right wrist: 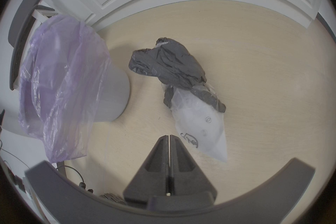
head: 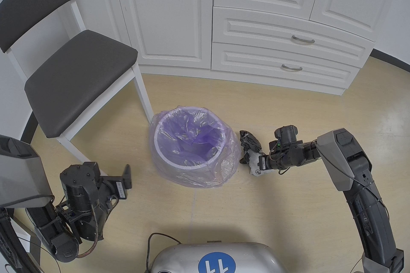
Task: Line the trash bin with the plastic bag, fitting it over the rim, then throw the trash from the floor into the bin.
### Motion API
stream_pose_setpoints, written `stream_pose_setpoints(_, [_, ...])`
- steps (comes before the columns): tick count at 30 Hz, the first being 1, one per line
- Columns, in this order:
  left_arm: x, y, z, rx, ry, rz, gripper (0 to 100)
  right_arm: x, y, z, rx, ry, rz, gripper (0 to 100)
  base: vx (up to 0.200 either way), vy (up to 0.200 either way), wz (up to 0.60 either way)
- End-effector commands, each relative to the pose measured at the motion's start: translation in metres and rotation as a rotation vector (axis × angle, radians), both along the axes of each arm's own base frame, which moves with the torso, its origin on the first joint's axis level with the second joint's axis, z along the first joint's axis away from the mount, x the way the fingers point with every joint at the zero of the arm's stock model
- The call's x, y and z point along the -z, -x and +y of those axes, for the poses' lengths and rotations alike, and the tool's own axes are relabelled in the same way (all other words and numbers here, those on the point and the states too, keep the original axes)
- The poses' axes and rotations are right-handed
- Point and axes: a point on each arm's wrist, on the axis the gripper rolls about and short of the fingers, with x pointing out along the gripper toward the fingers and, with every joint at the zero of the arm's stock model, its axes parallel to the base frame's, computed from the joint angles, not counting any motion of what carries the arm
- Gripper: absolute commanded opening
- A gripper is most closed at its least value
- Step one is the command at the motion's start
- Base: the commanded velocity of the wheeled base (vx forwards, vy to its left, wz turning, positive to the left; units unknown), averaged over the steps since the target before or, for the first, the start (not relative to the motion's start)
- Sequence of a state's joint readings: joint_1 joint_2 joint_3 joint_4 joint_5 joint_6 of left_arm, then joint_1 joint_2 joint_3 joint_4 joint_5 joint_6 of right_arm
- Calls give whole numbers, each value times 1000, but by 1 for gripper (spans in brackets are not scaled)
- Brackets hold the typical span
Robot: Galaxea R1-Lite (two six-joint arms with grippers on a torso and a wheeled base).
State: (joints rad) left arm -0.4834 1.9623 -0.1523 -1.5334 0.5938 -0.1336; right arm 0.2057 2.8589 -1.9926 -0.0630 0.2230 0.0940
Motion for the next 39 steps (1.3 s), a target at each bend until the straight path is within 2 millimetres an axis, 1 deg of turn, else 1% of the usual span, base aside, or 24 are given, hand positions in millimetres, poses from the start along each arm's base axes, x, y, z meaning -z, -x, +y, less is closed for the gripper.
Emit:
stream_pose_setpoints(1, [-26,8,-30,298,93,-89,100,9,0,2,-13,-9,9,0,0,0,0])
stream_pose_setpoints(3, [-39,15,-26,476,146,-115,100,12,1,2,-13,-8,12,0,0,0,0])
stream_pose_setpoints(5, [-40,15,-15,531,158,-108,100,15,1,3,-18,-9,13,0,0,0,0])
stream_pose_setpoints(7, [-37,18,-4,545,156,-82,100,17,1,6,-33,-23,-1,0,0,0,0])
stream_pose_setpoints(9, [-33,26,1,543,150,-51,100,22,-1,8,-61,-57,-36,0,0,0,0])
stream_pose_setpoints(13, [-30,35,6,541,143,-26,100,30,-2,11,-82,-77,-60,0,0,0,0])
stream_pose_setpoints(16, [-30,37,8,536,143,-26,100,31,-1,12,-88,-78,-57,0,0,0,0])
stream_pose_setpoints(19, [-30,37,8,535,141,-27,100,32,-2,9,-74,-71,-60,0,0,0,0])
stream_pose_setpoints(21, [-29,39,10,522,137,-17,100,19,-5,8,-51,-64,-83,0,0,0,0])
stream_pose_setpoints(22, [-29,39,10,521,137,-19,100,18,-5,8,-49,-64,-82,0,0,0,0])
stream_pose_setpoints(23, [-28,43,12,505,132,-13,100,-5,-8,8,-35,-62,-127,0,0,0,0])
stream_pose_setpoints(24, [-28,45,13,501,132,-12,100,-17,-9,8,-35,-62,-148,0,0,0,0])
stream_pose_setpoints(25, [-29,46,14,499,133,-17,100,-22,-6,7,-39,-58,-147,0,0,0,0])
stream_pose_setpoints(28, [-34,47,15,493,138,-40,100,-49,4,4,-51,-45,-165,0,0,0,0])
stream_pose_setpoints(29, [-36,48,16,487,141,-49,100,-54,7,3,-57,-40,-171,100,0,0,0])
stream_pose_setpoints(32, [-39,49,17,458,144,-67,100,-63,10,2,-75,-13,-206,100,0,0,0])
stream_pose_setpoints(34, [-38,49,18,444,142,-66,100,-61,8,1,-77,0,-227,100,0,0,0])
stream_pose_setpoints(36, [-37,48,18,415,137,-63,100,-42,1,-2,-53,48,-269,100,0,0,0])
stream_pose_setpoints(39, [-36,48,18,408,134,-58,100,-24,-10,-1,-41,68,-283,100,0,0,0])
